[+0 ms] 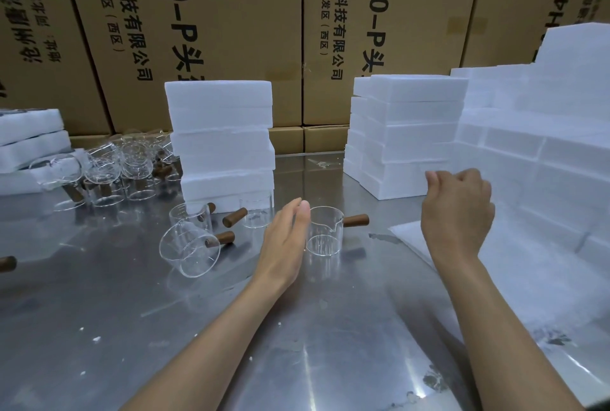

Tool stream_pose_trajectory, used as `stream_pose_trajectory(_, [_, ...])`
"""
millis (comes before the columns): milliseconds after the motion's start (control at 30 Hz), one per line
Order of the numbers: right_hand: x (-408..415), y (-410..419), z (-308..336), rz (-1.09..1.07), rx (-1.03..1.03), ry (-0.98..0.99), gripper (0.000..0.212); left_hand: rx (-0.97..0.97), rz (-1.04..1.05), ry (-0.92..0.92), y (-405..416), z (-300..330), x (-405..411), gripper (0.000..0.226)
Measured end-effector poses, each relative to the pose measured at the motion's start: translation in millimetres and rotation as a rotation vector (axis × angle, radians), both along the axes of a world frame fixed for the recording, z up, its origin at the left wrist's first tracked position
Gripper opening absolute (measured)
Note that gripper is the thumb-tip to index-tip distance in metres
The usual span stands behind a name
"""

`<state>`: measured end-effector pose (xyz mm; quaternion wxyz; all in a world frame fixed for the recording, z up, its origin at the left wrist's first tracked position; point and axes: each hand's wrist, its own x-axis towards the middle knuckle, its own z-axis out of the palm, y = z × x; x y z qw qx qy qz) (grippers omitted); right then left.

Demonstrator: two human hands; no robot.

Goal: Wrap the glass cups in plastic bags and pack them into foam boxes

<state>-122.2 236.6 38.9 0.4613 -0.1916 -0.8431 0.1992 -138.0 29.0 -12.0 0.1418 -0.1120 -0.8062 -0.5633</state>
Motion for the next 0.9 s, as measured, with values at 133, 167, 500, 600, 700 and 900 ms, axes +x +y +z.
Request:
stream_pose_trajectory(133, [1.6, -3.2, 3.2, 0.066, -0.003, 0.202, 0.009, -0.033, 0.047, 0.147, 0.9, 0.0, 1.4, 0.040])
stream_pose_trajectory(167, [1.8, -2.8, 3.0, 0.064, -0.006, 0.205, 0.006, -0.056, 0.055, 0.184, 1.4, 0.1, 2.2, 0.043])
stream_pose_trajectory(500, [0.9, 3.1, -2.3, 0.071, -0.174, 0.030, 0.033, -0.177, 0.051, 0.403, 5.1, 5.9, 11.1, 0.055])
stream_pose_trajectory(600, [0.9, -3.9, 2.8, 0.091, -0.146, 0.131, 0.029, -0.247, 0.035, 0.451, 7.1, 9.9, 15.4, 0.050])
stream_pose_trajectory(700, [-2.2, -4.0, -1.4, 0.089, -0.113, 0.057, 0.014, -0.374, -0.008, 0.531, 11.8, 11.8, 21.7, 0.043])
stream_pose_trajectory(900, [-3.1, 7.0, -20.5, -0.008, -0.123, -0.754, 0.047, -0.441, -0.056, 0.619, 17.0, 11.1, 27.4, 0.039])
